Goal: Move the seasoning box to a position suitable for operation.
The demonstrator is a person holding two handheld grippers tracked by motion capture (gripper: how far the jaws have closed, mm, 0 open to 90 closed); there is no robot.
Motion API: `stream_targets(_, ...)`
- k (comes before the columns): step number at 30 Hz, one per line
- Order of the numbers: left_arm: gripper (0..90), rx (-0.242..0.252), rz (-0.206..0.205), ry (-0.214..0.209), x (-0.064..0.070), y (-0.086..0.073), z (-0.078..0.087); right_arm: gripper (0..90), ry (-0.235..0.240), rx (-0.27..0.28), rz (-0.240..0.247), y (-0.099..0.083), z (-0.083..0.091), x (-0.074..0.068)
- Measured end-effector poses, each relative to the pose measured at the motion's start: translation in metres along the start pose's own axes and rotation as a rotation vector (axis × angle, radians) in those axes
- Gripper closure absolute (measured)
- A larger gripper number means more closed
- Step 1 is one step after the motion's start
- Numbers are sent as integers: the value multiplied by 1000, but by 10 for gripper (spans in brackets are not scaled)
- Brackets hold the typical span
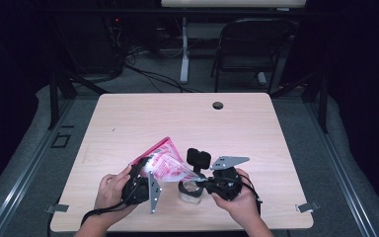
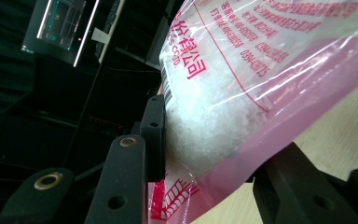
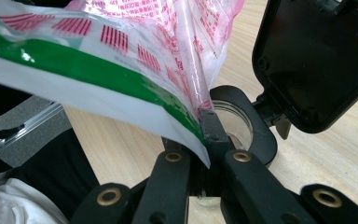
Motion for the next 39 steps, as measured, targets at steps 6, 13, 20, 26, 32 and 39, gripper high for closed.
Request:
stream_targets(6, 658, -7, -33, 8, -2, 2, 1, 900, 0, -2, -4, -2, -1, 0)
stream_targets(13, 659, -3, -42, 15, -3, 4, 2, 900, -2, -10, -6, -5, -1, 0)
stream_targets(20, 661, -5, -72, 22, -5, 6, 3, 900, -7, -8, -5, -6, -3, -1)
stream_targets(26, 663, -9, -92, 23, -6, 8, 3, 900, -10, -11, -2, -6, -3, 0)
stream_targets(32, 664, -8, -113, 32, -7, 9, 5, 900, -12, -9, -1, -7, -3, 0)
stream_targets(39, 666, -9, -127, 43, -7, 9, 6, 900, -12, -7, 0, -7, -5, -1)
Point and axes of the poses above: each handheld gripper's, and its own axes: z roughly backward along the jaws, y roughly out of its top, x roughly to its right, the point moved 5 cm from there along -z, roughly forward along the jaws, and after that the axes turned 9 degrees about x, right-handed, at the moved point
